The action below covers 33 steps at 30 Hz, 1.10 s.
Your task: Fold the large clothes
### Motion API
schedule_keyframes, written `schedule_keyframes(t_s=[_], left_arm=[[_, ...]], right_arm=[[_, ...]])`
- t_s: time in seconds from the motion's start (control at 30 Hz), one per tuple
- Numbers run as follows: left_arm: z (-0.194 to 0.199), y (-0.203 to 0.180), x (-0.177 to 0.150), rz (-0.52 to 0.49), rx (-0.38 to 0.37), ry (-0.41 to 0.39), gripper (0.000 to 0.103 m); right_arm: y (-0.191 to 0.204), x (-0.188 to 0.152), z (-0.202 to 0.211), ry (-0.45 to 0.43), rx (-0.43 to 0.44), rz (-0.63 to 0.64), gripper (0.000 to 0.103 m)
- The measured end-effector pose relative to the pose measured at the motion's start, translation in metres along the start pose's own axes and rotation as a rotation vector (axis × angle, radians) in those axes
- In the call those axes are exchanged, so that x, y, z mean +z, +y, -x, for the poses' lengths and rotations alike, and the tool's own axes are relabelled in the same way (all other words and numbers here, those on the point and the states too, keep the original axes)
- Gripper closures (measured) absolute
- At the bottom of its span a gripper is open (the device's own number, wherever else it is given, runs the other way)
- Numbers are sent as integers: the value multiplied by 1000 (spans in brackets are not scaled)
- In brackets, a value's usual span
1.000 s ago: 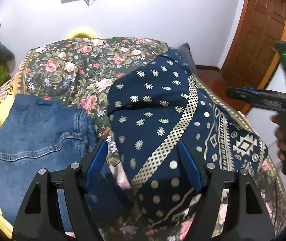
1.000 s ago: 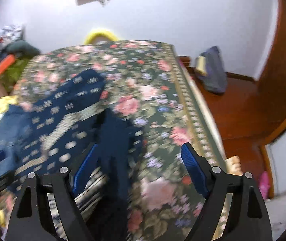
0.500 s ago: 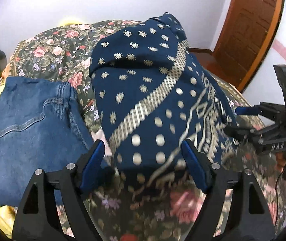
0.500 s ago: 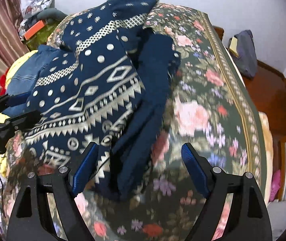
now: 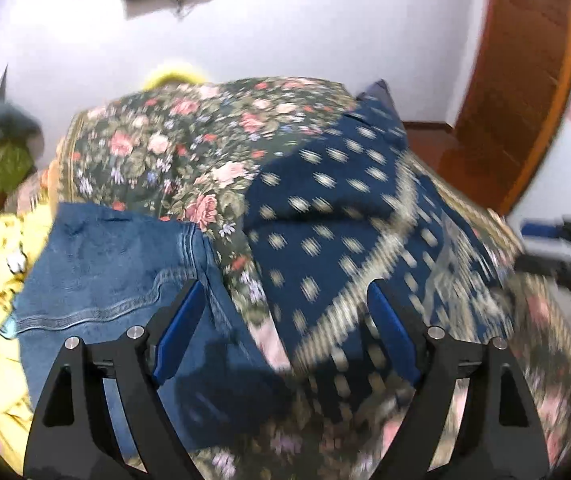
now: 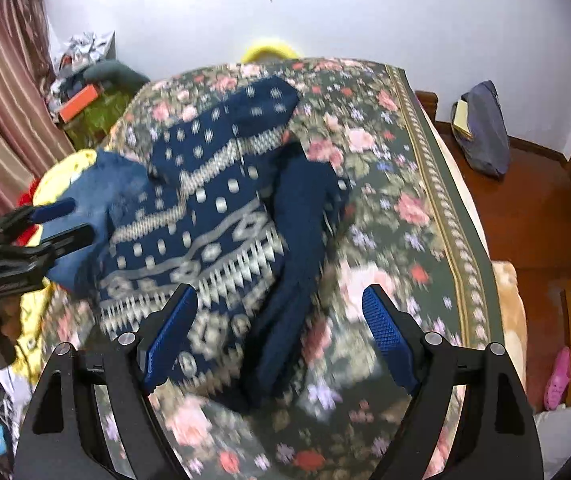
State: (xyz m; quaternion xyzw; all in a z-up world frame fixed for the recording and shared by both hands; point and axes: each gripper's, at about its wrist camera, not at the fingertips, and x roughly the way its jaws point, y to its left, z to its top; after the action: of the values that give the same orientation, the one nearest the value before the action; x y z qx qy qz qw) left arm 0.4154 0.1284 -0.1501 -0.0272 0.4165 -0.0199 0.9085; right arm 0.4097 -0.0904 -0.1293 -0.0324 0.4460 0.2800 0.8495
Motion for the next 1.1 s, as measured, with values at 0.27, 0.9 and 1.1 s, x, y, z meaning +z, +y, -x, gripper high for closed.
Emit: schedule_keyframes(t_s=[0.27, 0.9, 1.1], left_arm=[[-84, 21, 51, 95, 87, 106, 18], [-34, 37, 29, 140, -33, 107, 19], [-50, 15, -1, 212, -273, 223, 14]], right_arm=[[-2, -2, -59, 113, -11, -8, 21], [-5, 4, -23, 59, 75, -41, 20], [-11, 9, -45, 102, 122, -91, 20]])
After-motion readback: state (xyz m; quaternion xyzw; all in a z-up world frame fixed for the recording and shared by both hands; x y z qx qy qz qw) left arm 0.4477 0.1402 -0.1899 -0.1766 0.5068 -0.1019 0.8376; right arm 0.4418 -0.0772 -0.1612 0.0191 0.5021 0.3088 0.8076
